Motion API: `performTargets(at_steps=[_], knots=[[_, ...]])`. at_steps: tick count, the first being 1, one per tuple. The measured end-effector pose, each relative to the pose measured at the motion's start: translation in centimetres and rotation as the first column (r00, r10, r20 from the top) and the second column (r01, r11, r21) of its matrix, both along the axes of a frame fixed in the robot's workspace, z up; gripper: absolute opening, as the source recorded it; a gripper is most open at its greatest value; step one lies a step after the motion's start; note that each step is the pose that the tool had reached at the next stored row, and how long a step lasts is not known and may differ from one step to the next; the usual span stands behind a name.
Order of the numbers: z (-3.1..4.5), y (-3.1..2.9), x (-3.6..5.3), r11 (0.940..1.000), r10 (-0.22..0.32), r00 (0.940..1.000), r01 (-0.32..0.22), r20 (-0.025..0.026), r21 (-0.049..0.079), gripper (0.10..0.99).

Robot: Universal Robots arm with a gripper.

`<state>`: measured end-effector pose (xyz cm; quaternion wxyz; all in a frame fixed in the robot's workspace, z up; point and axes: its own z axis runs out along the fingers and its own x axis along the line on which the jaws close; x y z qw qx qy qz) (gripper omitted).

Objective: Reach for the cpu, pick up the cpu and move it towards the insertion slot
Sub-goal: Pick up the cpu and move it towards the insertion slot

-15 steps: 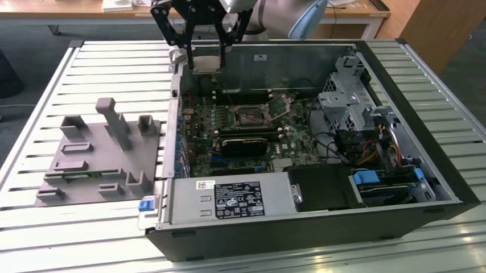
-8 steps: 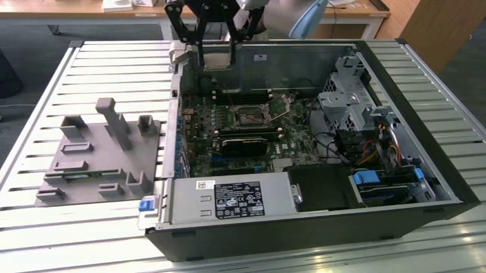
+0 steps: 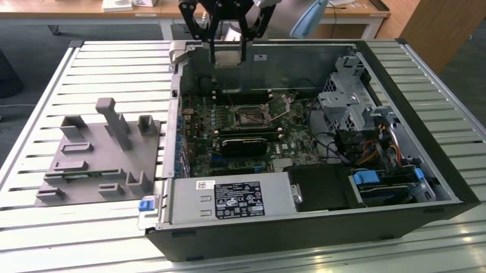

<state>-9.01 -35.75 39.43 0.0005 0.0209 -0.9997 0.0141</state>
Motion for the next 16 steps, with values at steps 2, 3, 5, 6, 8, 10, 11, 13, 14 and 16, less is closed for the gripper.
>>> performTargets(at_steps=[2, 3, 5, 6, 8, 10, 11, 13, 14, 16], knots=[[-0.01, 0.19, 0.44, 1.0, 0.0, 1.0, 0.0, 0.0001, 0.0, 0.541], [-0.01, 0.28, 0.63, 1.0, 0.0, 1.0, 0.0, 0.0, 0.0, 0.541], [-0.01, 0.49, 0.93, 1.0, 0.0, 1.0, 0.0, 0.0, 0.0, 0.541], [-0.01, 0.61, 1.08, 1.0, 0.0, 1.0, 0.0, -0.0001, 0.0, 0.541], [-0.01, 0.92, 1.42, 1.0, 0.0, 1.0, 0.0, 0.0, 0.0, 0.541], [-0.02, 1.29, 1.75, 1.0, 0.0, 1.0, 0.0, 0.0, 0.0, 0.541], [-0.03, 1.46, 1.88, 1.0, 0.0, 1.0, 0.0, 0.0001, 0.0, 0.541], [-0.03, 1.81, 2.12, 1.0, 0.0, 1.0, 0.0, 0.0003, 0.0, 0.541], [-0.03, 1.96, 2.24, 1.0, 0.0, 1.0, 0.0, 0.0006, 0.0, 0.541], [-0.04, 2.21, 2.46, 1.0, 0.0, 1.0, 0.0, 0.0013, 0.001, 0.541]])
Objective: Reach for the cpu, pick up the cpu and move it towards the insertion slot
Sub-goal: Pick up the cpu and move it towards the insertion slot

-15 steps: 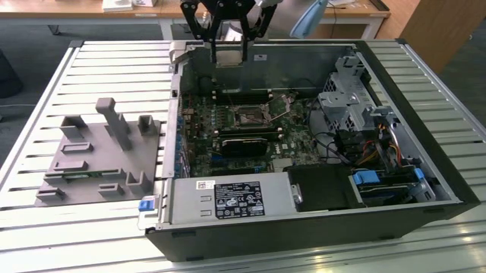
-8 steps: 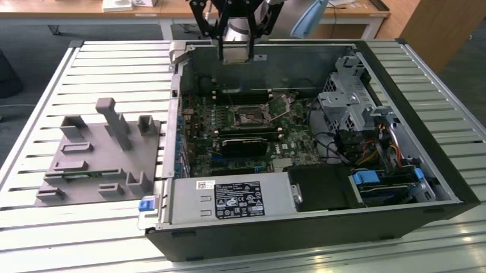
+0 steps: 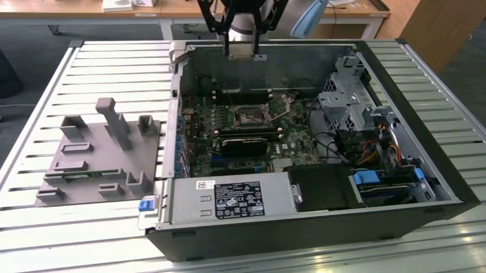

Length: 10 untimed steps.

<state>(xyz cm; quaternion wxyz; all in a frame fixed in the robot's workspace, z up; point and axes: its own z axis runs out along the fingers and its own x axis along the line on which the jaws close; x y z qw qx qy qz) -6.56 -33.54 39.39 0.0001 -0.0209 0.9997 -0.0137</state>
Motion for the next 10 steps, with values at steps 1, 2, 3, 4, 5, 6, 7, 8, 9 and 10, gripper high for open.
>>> performTargets(at_steps=[1, 2, 3, 4, 5, 6, 7, 8, 9, 10], knots=[[0.0, 0.07, 0.13, 1.0, 0.0, 1.0, 0.0, 0.0003, 0.002, 0.541], [0.0, 0.09, 0.27, 1.0, 0.0, 1.0, 0.0, 0.0003, 0.006, 0.541], [-0.01, 0.09, 0.43, 0.9999, 0.0, 1.0, 0.0, 0.0004, 0.015, 0.541], [-0.02, 0.1, 0.6, 0.9997, 0.0, 1.0, 0.0, 0.0005, 0.024, 0.541], [-0.03, 0.1, 0.71, 0.9994, 0.0, 1.0, 0.0, 0.0005, 0.035, 0.541], [-0.05, 0.1, 0.82, 0.9989, 0.0, 1.0, 0.0, 0.0006, 0.046, 0.541], [-0.08, 0.1, 0.93, 0.9985, 0.0, 1.0, 0.0, 0.0006, 0.055, 0.541], [-0.13, 0.11, 1.05, 0.9981, 0.0, 1.0, 0.0, 0.0006, 0.061, 0.541], [-0.2, 0.14, 1.19, 0.9978, 0.0, 1.0, 0.0, 0.0007, 0.066, 0.541], [-0.26, 0.19, 1.33, 0.9976, 0.0, 1.0, 0.0, 0.0006, 0.069, 0.541]])
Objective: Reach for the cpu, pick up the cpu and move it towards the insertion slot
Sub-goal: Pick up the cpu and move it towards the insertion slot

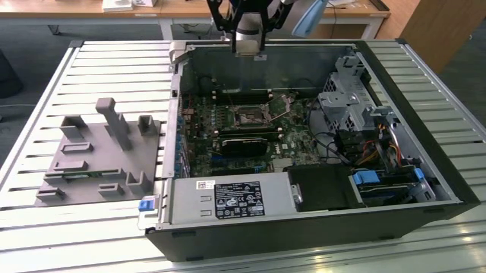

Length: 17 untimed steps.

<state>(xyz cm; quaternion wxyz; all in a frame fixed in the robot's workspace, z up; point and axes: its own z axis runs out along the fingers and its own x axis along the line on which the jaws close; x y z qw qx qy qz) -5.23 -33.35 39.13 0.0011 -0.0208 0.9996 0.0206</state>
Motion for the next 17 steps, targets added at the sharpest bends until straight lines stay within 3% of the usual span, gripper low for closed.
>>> performTargets(at_steps=[7, 17], knots=[[-0.19, 0.51, 0.89, 1.0, 0.0, 1.0, 0.0, 0.0014, 0.009, 0.541], [-0.33, 1.55, 1.24, 0.9999, 0.0, 0.9998, 0.0, 0.0188, 0.017, 0.541]])
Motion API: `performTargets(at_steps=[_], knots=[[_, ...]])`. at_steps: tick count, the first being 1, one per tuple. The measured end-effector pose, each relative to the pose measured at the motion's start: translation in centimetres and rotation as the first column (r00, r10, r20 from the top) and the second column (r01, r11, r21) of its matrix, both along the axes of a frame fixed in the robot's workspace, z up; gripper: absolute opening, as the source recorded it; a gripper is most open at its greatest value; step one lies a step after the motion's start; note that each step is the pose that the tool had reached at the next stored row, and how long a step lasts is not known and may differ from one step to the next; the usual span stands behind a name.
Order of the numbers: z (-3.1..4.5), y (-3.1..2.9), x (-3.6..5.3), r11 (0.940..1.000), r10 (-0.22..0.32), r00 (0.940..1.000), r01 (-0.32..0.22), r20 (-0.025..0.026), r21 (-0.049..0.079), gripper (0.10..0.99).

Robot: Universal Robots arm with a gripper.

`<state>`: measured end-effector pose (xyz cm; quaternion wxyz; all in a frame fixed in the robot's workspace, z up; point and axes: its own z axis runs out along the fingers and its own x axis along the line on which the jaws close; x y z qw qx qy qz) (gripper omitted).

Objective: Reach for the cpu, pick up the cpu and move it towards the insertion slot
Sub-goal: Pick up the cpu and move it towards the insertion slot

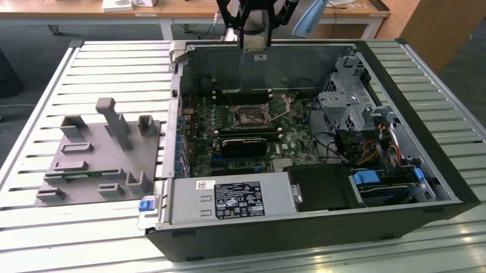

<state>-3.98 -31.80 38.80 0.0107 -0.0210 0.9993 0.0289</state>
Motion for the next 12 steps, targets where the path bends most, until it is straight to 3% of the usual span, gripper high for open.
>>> performTargets(at_steps=[6, 12], knots=[[-0.06, 0.59, 0.11, 1.0, 0.0, 0.9999, 0.0, 0.0115, 0.002, 0.541], [-0.07, 0.6, 0.11, 1.0, 0.0, 0.9999, 0.0, 0.0121, 0.003, 0.541]])
